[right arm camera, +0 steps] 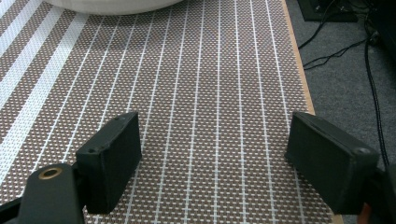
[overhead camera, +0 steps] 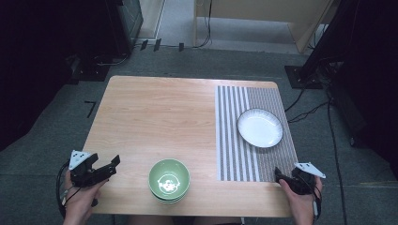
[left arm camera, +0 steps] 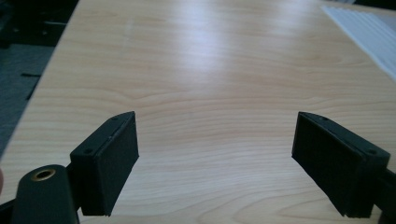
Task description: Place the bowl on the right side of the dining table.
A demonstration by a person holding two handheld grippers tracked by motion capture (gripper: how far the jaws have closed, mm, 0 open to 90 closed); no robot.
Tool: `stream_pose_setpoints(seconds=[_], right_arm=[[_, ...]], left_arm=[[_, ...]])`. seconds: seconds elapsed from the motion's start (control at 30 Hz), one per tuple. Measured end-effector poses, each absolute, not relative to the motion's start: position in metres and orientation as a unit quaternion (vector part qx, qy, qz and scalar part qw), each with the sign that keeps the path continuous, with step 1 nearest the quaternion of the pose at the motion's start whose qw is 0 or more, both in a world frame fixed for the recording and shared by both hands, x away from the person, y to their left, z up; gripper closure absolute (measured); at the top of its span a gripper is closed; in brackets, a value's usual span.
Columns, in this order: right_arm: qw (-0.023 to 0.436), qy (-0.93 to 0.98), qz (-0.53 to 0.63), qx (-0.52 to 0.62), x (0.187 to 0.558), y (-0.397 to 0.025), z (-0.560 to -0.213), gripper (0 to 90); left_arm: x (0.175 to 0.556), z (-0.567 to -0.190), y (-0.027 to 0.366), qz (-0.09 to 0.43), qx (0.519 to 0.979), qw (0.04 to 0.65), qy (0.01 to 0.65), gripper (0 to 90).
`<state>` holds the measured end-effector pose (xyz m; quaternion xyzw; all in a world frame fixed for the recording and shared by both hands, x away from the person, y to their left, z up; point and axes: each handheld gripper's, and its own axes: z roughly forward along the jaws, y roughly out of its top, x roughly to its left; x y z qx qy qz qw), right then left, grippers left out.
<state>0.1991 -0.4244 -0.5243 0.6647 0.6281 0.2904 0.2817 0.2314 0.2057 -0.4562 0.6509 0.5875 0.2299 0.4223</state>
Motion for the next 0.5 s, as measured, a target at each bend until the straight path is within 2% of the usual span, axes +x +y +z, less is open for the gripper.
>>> stream_pose_setpoints(seconds=[0.5], right_arm=[[0.283, 0.627, 0.289, 0.666, 0.200, -0.424, -0.524, 17.1]], left_arm=[[0.212, -0.424, 0.165, 0.211, 0.667, 0.478, 0.531, 14.7]])
